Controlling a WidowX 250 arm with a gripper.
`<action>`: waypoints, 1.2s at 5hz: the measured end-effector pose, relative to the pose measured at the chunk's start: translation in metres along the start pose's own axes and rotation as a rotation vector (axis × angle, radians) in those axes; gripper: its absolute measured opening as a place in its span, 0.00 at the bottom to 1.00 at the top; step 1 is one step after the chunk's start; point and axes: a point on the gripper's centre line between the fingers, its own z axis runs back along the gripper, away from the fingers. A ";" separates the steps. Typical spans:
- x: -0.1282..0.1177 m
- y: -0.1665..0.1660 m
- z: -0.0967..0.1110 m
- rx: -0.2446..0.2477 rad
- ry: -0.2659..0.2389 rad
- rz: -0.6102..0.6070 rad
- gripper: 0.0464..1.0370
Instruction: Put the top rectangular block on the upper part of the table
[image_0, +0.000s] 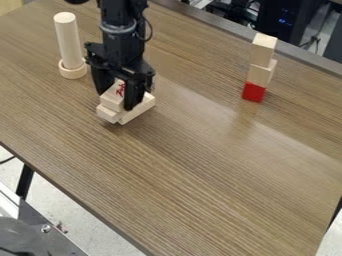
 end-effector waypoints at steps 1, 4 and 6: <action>0.005 0.003 0.007 -0.035 -0.003 0.018 0.53; 0.012 0.002 0.025 -0.063 -0.023 0.037 0.53; 0.043 -0.005 0.026 0.016 -0.065 0.060 0.53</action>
